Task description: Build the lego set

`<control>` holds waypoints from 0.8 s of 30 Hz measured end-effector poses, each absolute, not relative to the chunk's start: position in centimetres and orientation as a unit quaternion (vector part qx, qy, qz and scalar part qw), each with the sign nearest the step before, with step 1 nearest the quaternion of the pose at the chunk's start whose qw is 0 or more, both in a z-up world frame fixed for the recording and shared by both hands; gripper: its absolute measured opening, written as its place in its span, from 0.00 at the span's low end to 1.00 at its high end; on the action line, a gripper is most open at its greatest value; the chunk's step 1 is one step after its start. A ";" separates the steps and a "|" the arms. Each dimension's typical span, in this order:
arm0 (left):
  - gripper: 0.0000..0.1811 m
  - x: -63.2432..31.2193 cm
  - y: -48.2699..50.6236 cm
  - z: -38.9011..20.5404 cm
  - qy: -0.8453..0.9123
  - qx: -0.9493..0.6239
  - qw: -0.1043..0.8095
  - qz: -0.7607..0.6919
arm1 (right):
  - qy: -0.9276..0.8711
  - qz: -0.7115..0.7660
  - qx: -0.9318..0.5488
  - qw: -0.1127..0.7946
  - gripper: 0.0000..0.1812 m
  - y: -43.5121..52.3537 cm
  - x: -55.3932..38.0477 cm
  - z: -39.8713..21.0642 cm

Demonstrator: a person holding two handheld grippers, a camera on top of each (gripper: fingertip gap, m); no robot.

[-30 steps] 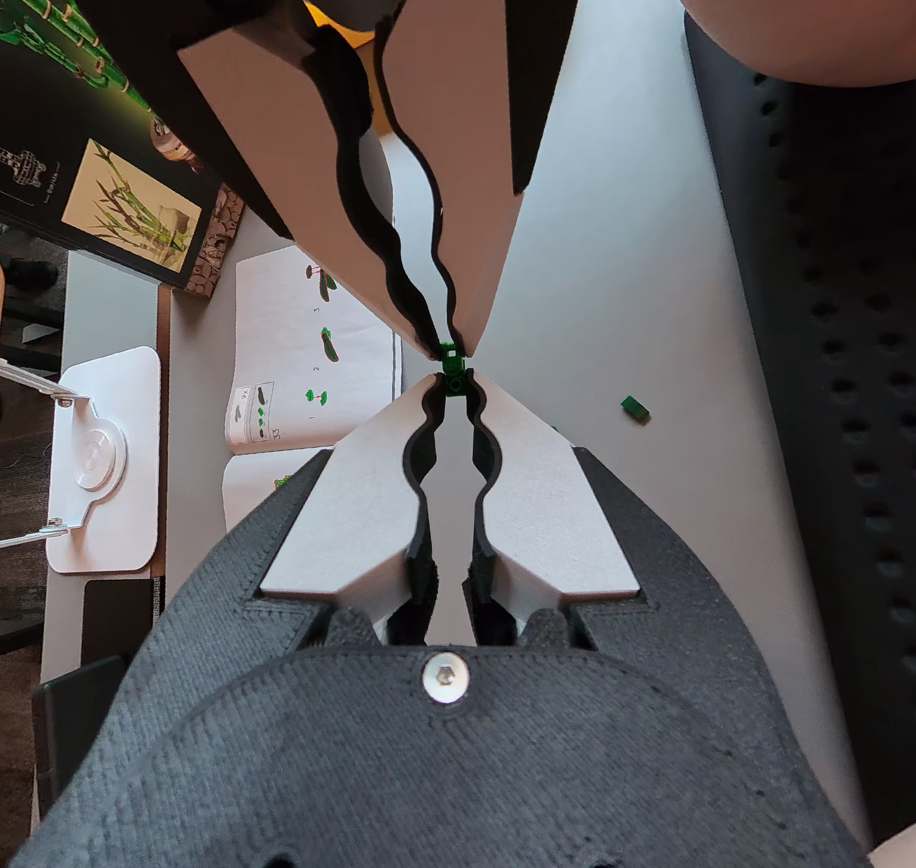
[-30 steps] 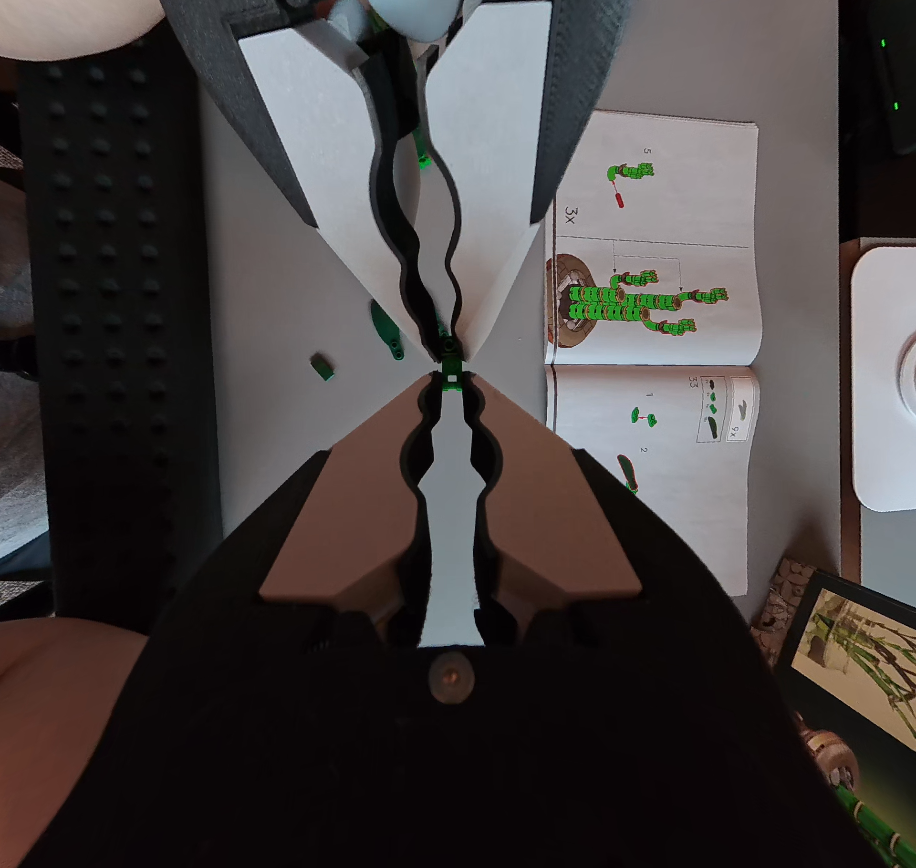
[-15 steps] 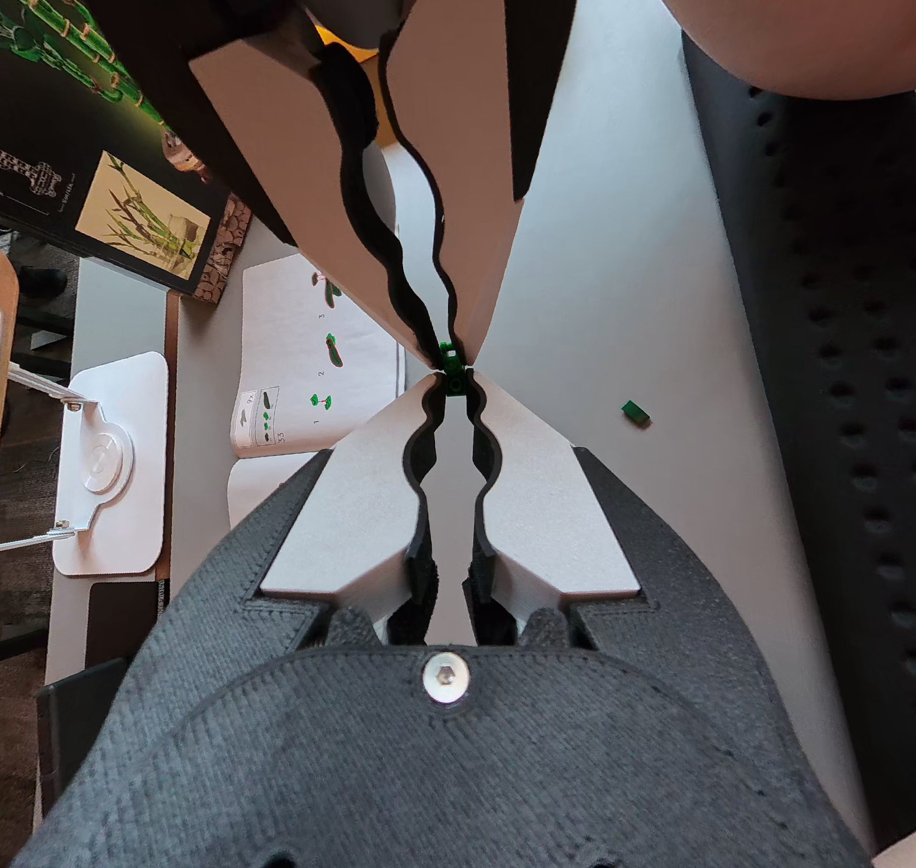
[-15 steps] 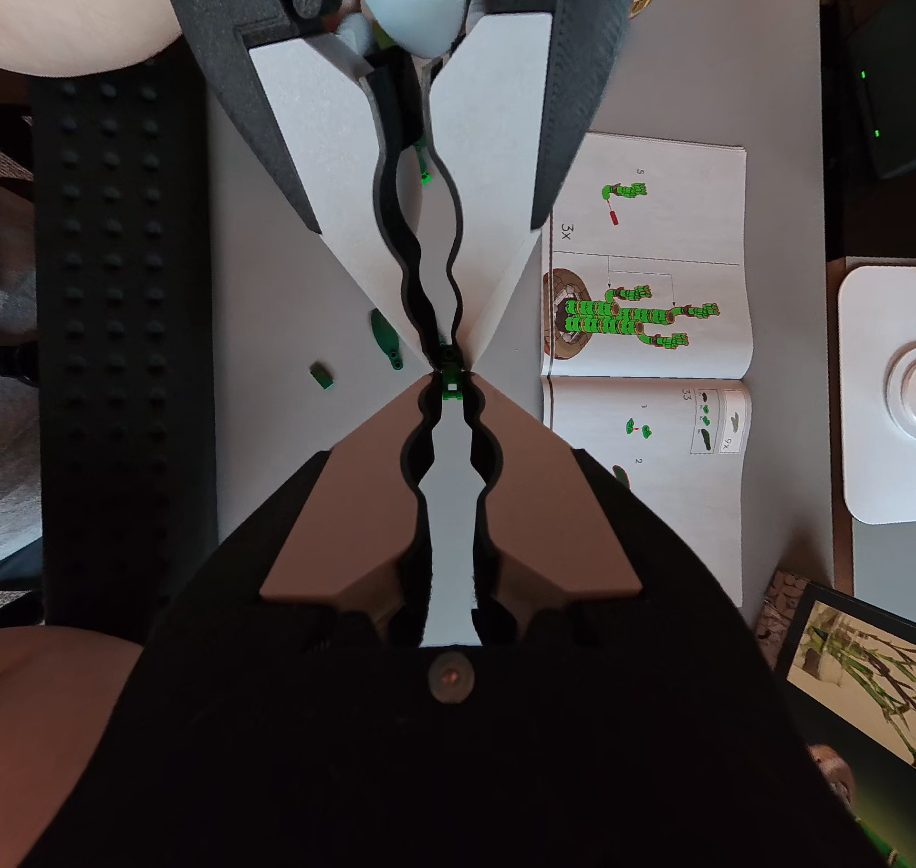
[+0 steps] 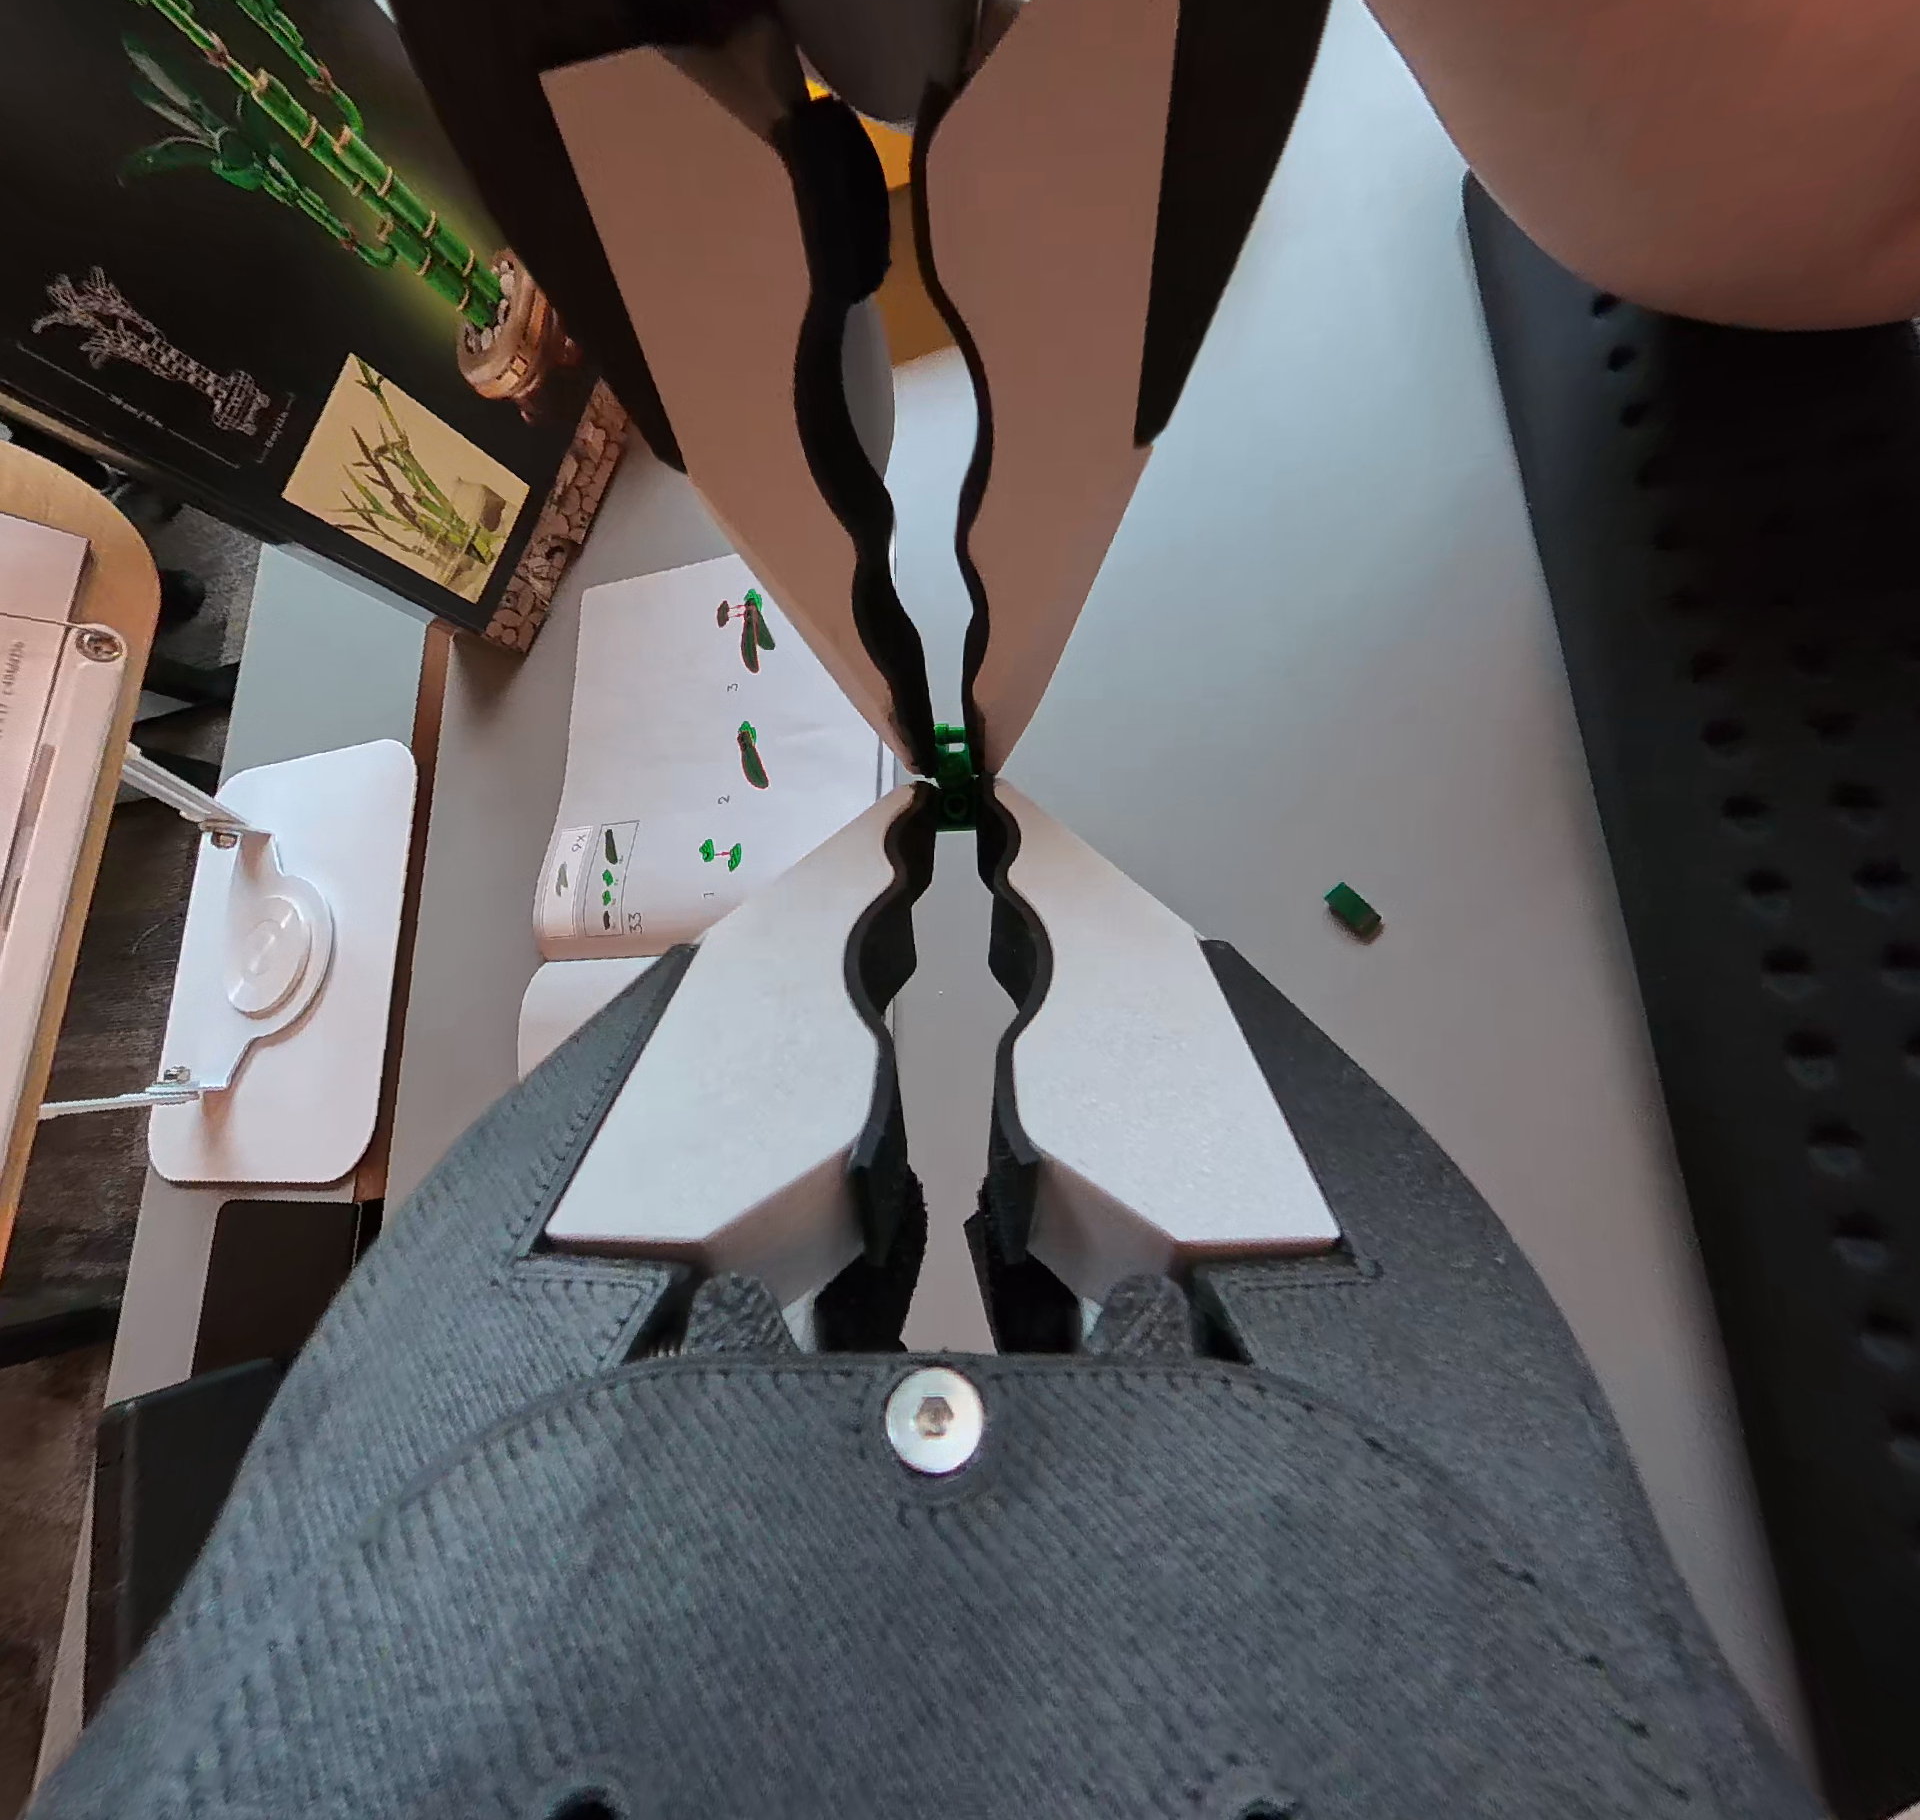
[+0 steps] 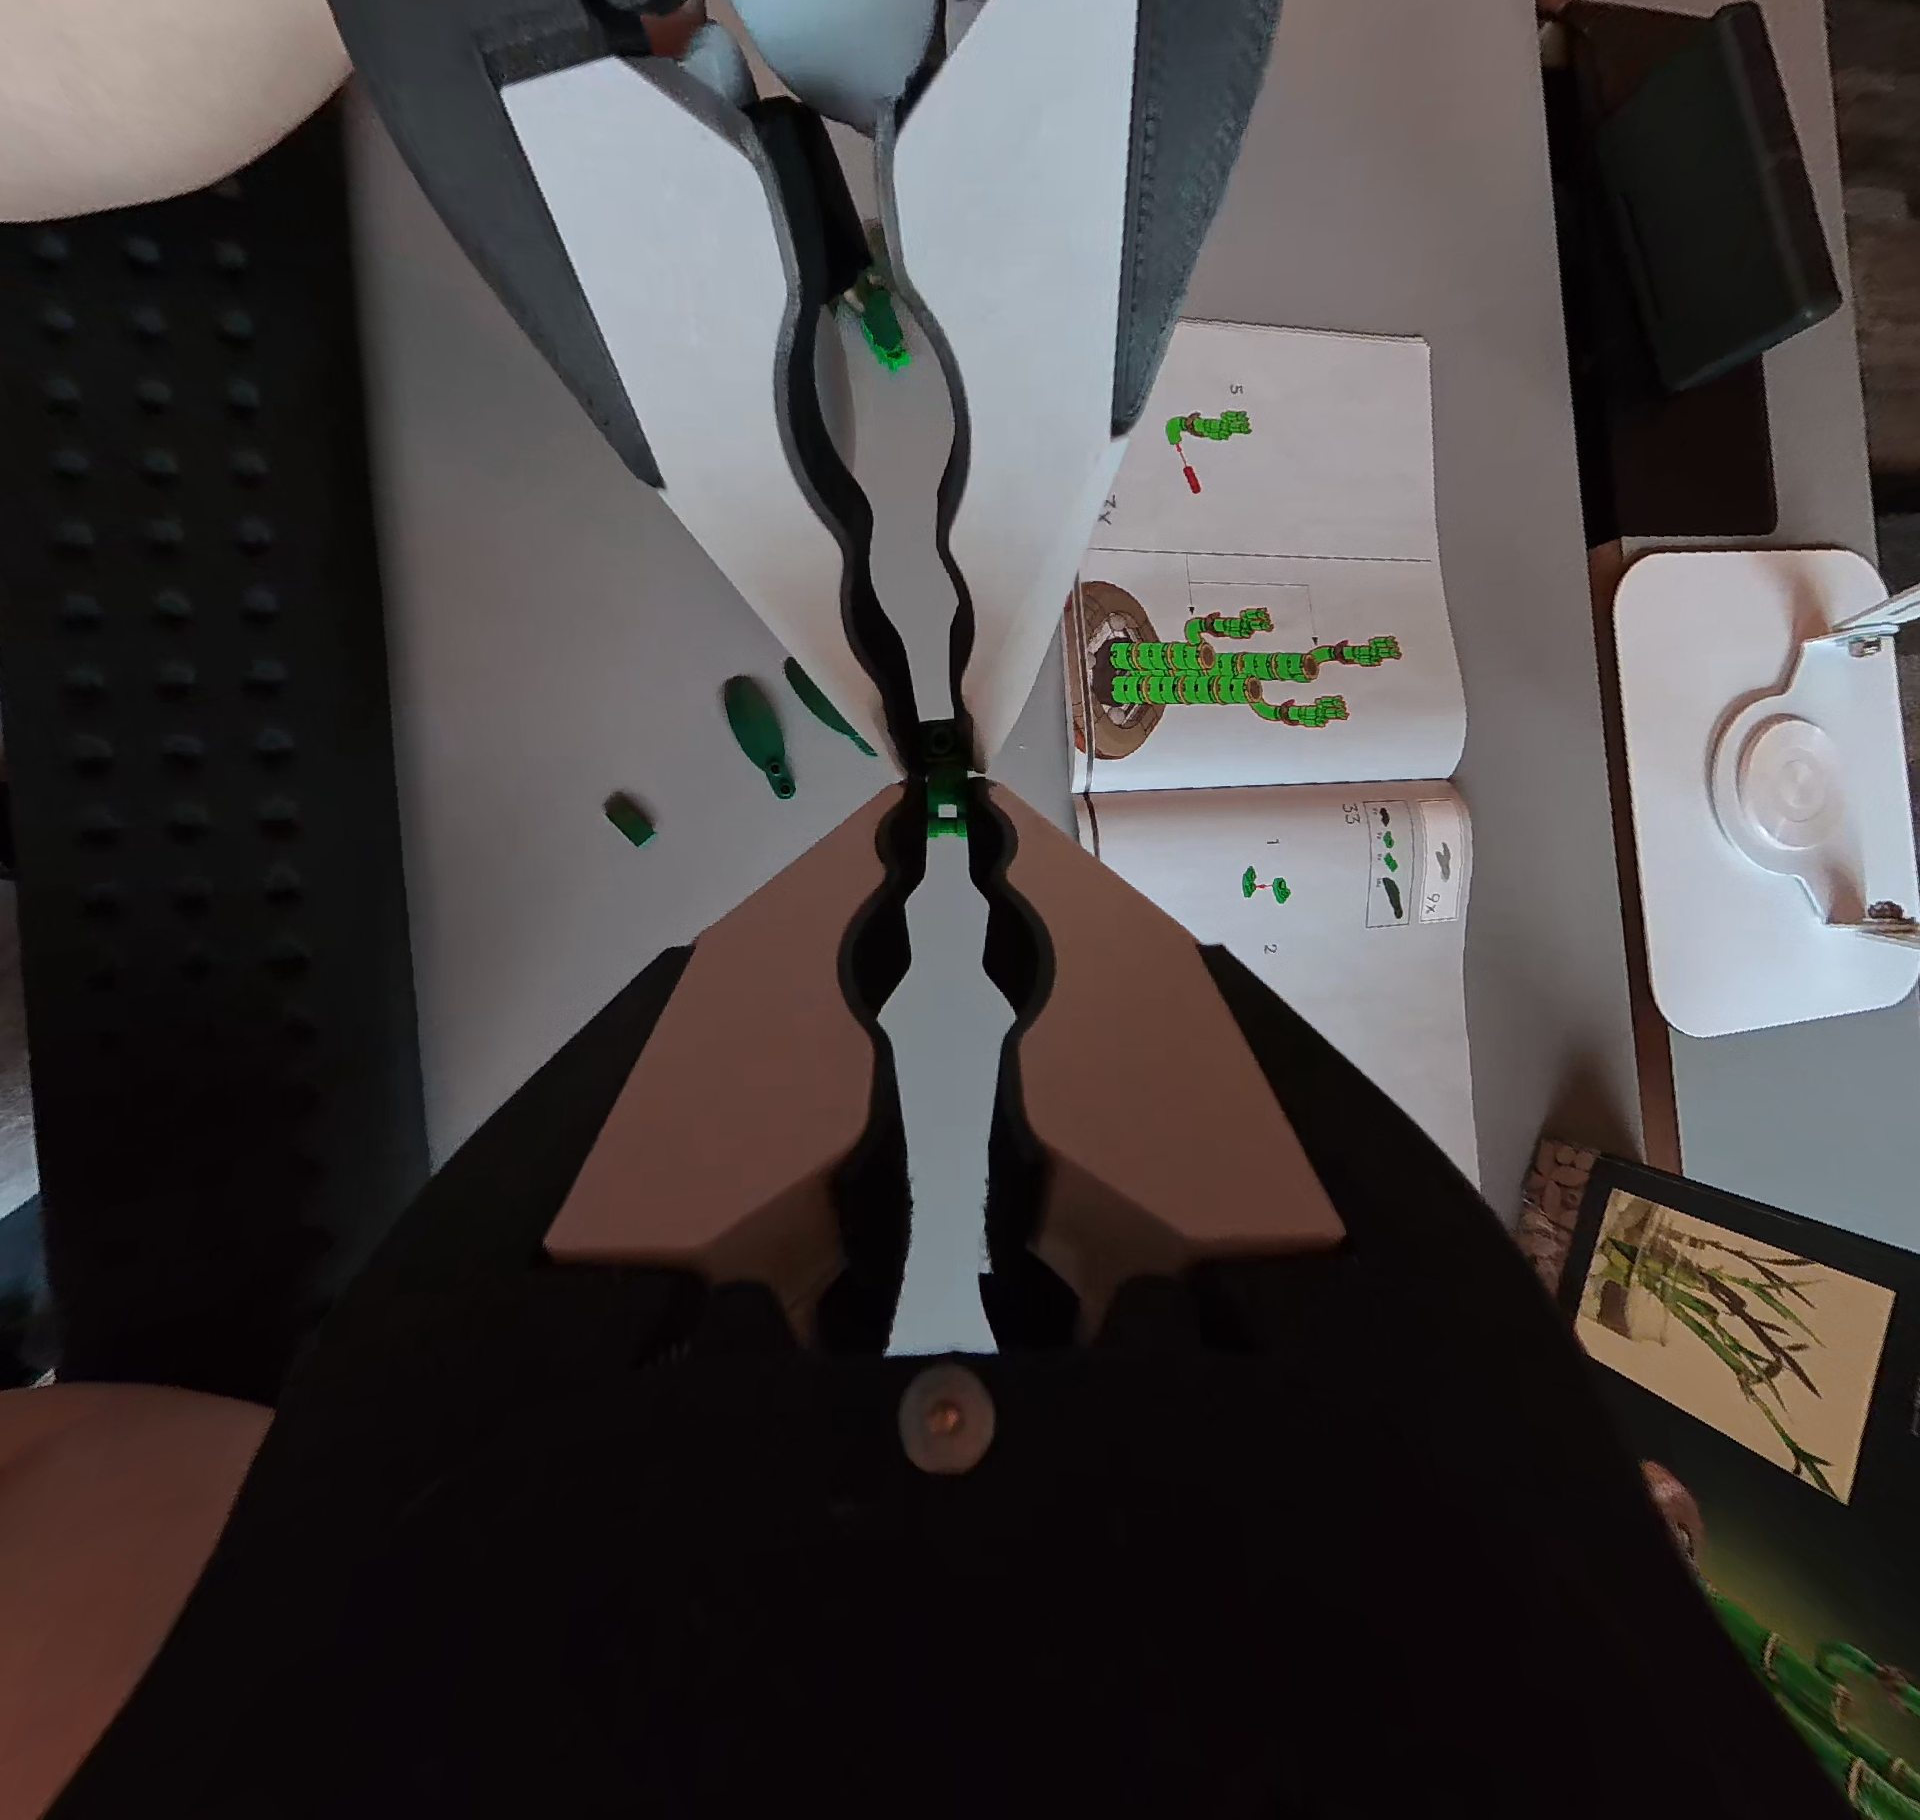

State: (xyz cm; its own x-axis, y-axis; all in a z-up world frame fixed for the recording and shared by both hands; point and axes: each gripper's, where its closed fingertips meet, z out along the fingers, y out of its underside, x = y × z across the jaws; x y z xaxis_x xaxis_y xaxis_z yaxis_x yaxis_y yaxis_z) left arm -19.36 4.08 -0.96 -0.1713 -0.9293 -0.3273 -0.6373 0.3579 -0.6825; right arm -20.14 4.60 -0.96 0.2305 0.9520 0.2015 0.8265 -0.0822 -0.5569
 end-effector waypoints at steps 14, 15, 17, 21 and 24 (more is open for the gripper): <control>0.03 -19.7 3.9 -1.0 0.738 -0.529 0.358 -0.216 | -0.610 0.105 -0.732 0.284 0.03 4.5 -20.5 -1.3; 0.03 -19.7 3.9 -1.0 0.739 -0.529 0.357 -0.214 | -0.610 0.114 -0.731 0.285 0.03 4.5 -20.5 -1.3; 0.03 -19.9 3.8 -1.1 0.741 -0.529 0.353 -0.217 | -0.613 0.127 -0.726 0.285 0.03 4.3 -20.7 -1.3; 0.03 -20.0 3.7 -1.1 0.738 -0.530 0.348 -0.232 | -0.613 0.137 -0.723 0.287 0.03 4.2 -20.7 -1.3; 0.03 -19.9 3.8 -1.1 0.735 -0.532 0.349 -0.235 | -0.613 0.135 -0.722 0.290 0.04 4.4 -20.6 -1.3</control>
State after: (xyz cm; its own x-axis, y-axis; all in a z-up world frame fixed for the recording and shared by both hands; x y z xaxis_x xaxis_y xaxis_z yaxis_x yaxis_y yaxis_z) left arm -19.93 3.83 -1.13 -0.1916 -0.9456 -0.2627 -0.6176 0.3242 -0.7165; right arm -20.65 4.37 -1.30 0.2107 0.9643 0.1605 0.8072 -0.0790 -0.5850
